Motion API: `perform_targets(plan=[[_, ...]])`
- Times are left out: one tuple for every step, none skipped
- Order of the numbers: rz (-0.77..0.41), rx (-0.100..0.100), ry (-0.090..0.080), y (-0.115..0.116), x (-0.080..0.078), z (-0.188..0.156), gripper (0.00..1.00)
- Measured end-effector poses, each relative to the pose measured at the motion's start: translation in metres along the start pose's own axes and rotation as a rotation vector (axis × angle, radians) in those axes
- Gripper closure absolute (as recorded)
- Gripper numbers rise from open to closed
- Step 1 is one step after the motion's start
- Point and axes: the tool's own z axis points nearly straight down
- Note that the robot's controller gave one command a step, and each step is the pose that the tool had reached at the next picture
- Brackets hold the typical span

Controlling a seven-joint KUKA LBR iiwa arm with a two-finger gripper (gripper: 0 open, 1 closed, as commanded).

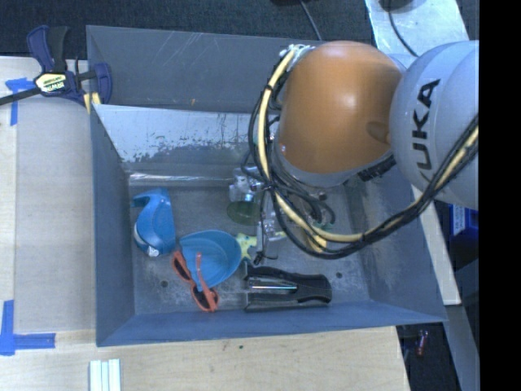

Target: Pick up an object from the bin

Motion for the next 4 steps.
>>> perform_targets(plan=[[0.101,0.000,0.000,0.013,0.003,0.018,0.00],[0.053,0.001,-0.006,0.004,-0.015,0.005,0.00],[0.354,0.000,-0.001,0.018,-0.021,0.057,0.00],[0.057,0.001,-0.011,-0.003,-0.008,0.054,0.00]])
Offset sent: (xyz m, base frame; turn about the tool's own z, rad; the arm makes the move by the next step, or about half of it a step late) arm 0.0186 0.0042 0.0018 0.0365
